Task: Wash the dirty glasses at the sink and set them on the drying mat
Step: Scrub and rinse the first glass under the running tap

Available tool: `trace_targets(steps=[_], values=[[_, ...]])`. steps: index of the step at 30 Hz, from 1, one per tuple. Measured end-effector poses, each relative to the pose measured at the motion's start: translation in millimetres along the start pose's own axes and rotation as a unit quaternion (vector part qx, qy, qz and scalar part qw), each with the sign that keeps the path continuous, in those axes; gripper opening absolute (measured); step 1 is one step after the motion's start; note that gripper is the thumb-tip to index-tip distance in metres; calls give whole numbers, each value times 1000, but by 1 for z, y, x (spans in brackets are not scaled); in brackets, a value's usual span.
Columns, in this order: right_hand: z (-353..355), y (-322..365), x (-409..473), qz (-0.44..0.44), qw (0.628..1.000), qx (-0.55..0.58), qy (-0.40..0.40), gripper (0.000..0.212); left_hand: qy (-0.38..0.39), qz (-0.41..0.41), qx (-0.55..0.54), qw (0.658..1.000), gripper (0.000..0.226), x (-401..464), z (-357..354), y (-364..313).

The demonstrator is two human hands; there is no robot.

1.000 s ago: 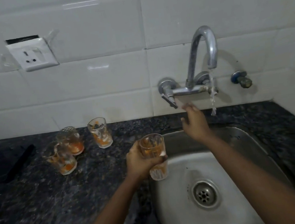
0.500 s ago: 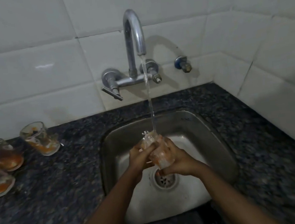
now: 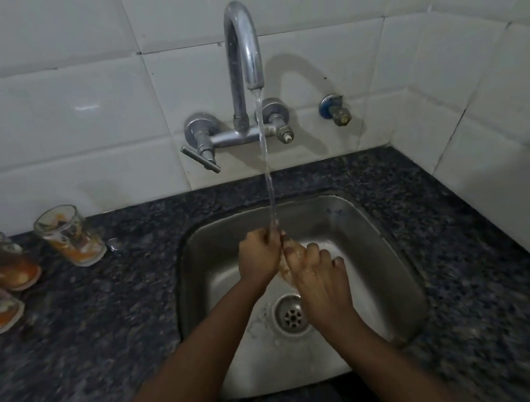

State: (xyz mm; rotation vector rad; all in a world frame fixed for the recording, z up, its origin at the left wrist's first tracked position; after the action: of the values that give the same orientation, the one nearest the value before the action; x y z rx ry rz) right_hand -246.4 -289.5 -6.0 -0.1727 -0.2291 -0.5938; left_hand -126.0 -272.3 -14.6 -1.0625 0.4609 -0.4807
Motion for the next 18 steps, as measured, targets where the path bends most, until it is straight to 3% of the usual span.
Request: trace_targets(steps=[2,4,5,6,7,9,10,11,12,14,15,16,17,18], values=[[-1,3,1,12,1000,7,9,87,-10,17,12,1000,45,3,-4,-3],[-15,-7,7,-17,983,163,78,104,5,21,-9,1000,48,5,-9,-6],[-25,-13,10,-43,954,275,115,110,19,25,-34,999,48,6,-11,-7],[-33,-20,11,-85,897,407,151,109,37,37,-72,996,46,6,-11,-5],[-39,-23,11,-124,806,549,180,98,58,54,-118,990,42,6,-12,-2],[-44,-12,7,-158,575,772,221,63,92,82,-203,972,38,6,-13,7],[-44,-9,6,-169,505,815,229,55,90,85,-207,970,40,7,-10,9],[-45,-7,7,-171,501,816,232,53,80,83,-184,976,43,9,-7,9],[-46,-6,9,-171,561,777,228,56,65,77,-135,986,43,14,-6,9],[-43,-8,17,-153,796,545,215,72,44,62,6,997,42,19,-4,3],[-36,-7,22,-132,889,393,196,80,27,61,52,996,43,20,-2,1],[-27,-3,27,-107,937,291,163,84,12,63,59,996,44,21,1,-1],[-25,-1,30,-92,947,274,143,83,0,59,41,997,44,22,6,-1],[-29,-1,32,-93,929,327,149,78,-6,48,13,999,45,22,10,-3]])
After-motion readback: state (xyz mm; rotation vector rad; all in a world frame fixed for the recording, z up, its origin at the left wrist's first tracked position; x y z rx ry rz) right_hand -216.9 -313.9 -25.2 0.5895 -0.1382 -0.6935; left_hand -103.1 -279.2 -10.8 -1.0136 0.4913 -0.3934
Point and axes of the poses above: each hand's wrist, its own x-axis towards the middle knuckle, its own z-axis out of the back of the hand, y = z × x, the point moved 8 cm from there along x, towards the middle knuckle, and after that the axes turned 8 degrees about z, right-handed, at the moved point
